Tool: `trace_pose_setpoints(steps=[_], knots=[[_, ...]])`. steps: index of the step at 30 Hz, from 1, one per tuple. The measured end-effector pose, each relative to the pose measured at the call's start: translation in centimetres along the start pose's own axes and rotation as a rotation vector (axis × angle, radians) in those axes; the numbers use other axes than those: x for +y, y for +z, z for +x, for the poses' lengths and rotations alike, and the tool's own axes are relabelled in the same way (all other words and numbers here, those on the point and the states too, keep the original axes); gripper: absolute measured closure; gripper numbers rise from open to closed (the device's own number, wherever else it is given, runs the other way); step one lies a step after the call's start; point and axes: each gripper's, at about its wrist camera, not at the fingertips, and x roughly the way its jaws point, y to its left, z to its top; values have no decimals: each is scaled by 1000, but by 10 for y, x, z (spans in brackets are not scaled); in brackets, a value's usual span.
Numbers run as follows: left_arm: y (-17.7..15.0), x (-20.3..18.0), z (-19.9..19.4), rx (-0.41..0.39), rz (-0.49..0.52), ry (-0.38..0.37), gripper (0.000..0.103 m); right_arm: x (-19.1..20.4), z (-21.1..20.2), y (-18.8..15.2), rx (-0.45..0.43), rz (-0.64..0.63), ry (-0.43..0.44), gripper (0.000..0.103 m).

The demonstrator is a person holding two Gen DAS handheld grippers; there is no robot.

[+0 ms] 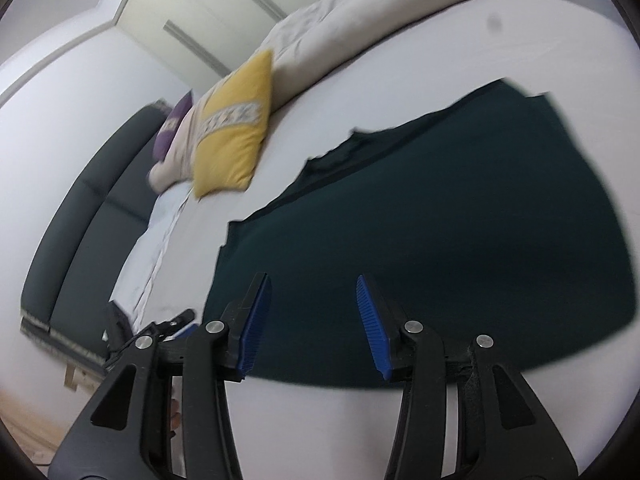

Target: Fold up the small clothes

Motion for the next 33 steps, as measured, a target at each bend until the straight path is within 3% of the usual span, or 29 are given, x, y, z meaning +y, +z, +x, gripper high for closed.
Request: trace_pose_setpoints(steps=[4, 7, 12, 14, 17, 23, 29, 33], knots=[[2, -3, 13, 33, -13, -36, 35, 12, 39, 6, 59, 3, 43, 60], [6, -3, 23, 75, -41, -80, 46, 15, 62, 7, 84, 19, 77, 60], [15, 0, 37, 128, -84, -133, 55, 20, 90, 2, 122, 43, 106, 60], [17, 6, 39, 140, -124, -153, 72, 21, 99, 0, 134, 55, 115, 60], [15, 18, 40, 157, -162, -206, 81, 25, 109, -2, 155, 60, 122, 59], [15, 25, 38, 147, -193, -266, 84, 40, 130, -4, 201, 35, 128, 59], [14, 24, 36, 128, -168, -254, 86, 56, 172, -6, 279, 15, 141, 59], [15, 20, 34, 123, -159, -235, 86, 54, 204, -11, 343, 8, 89, 58]])
